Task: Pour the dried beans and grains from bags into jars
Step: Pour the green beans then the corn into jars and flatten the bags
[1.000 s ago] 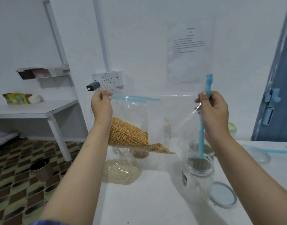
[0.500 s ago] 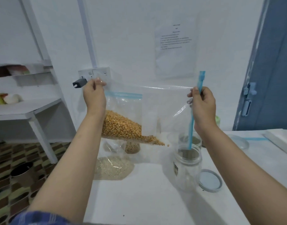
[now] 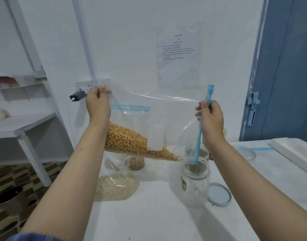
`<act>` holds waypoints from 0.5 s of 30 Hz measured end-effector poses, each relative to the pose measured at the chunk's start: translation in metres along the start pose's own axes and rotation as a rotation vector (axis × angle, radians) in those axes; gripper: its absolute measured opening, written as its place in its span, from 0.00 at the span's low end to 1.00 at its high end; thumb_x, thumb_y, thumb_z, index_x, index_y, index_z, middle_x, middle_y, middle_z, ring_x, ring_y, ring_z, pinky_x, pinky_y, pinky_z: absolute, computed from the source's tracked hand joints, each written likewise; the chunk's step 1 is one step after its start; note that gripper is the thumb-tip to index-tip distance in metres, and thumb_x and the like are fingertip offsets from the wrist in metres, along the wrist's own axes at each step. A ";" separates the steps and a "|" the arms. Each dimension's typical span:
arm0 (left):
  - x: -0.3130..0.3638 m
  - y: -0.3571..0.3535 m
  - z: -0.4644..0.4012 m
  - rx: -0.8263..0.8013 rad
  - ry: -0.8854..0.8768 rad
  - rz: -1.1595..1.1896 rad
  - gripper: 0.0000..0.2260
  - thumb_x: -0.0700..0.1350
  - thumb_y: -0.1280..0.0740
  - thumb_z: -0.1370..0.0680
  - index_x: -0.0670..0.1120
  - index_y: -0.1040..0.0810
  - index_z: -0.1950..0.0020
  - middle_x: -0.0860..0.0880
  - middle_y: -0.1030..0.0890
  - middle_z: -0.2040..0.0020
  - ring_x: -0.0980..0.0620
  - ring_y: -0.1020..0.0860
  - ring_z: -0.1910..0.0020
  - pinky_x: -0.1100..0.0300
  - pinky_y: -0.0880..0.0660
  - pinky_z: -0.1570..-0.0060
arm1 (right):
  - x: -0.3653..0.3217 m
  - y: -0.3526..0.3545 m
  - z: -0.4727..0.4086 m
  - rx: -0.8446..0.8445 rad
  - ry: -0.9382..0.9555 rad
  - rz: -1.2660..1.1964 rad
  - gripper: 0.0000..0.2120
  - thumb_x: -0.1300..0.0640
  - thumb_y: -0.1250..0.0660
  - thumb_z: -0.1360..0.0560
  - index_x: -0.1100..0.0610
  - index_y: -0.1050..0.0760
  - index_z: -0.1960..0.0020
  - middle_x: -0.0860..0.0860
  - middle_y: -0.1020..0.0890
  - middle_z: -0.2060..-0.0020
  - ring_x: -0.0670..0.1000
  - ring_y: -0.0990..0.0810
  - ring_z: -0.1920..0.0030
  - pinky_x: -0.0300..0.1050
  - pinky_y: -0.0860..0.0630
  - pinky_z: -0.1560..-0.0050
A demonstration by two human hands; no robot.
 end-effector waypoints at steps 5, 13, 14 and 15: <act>0.005 -0.004 -0.001 -0.015 -0.005 -0.007 0.15 0.46 0.42 0.15 0.52 0.26 0.61 0.57 0.26 0.62 0.62 0.27 0.60 0.73 0.32 0.57 | -0.001 0.002 0.000 0.007 -0.003 -0.002 0.09 0.52 0.42 0.16 0.53 0.27 0.53 0.45 0.22 0.60 0.43 0.25 0.63 0.41 0.26 0.52; 0.005 -0.007 -0.004 -0.023 -0.010 -0.007 0.14 0.46 0.42 0.16 0.52 0.26 0.61 0.57 0.26 0.62 0.55 0.27 0.54 0.67 0.32 0.54 | -0.001 0.005 0.004 0.016 0.004 0.012 0.09 0.51 0.42 0.16 0.55 0.27 0.50 0.45 0.22 0.59 0.44 0.25 0.62 0.43 0.26 0.50; 0.005 -0.008 -0.004 -0.024 -0.013 -0.007 0.14 0.46 0.42 0.16 0.52 0.26 0.61 0.57 0.26 0.62 0.55 0.27 0.54 0.67 0.31 0.54 | 0.000 0.006 0.005 0.016 0.002 0.010 0.10 0.51 0.42 0.16 0.55 0.27 0.50 0.46 0.22 0.59 0.44 0.25 0.61 0.43 0.26 0.50; 0.005 -0.008 -0.004 -0.024 -0.014 -0.005 0.14 0.46 0.42 0.16 0.52 0.26 0.61 0.57 0.26 0.62 0.55 0.27 0.54 0.67 0.31 0.54 | 0.000 0.006 0.006 0.017 0.001 0.006 0.10 0.51 0.42 0.16 0.55 0.27 0.50 0.46 0.22 0.59 0.44 0.25 0.61 0.43 0.26 0.50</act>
Point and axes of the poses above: each hand's wrist, its own z-axis away from the middle knuckle, its own y-axis out of the back of the hand, x = y × z, the point moved 7 cm from there along -z, towards the middle knuckle
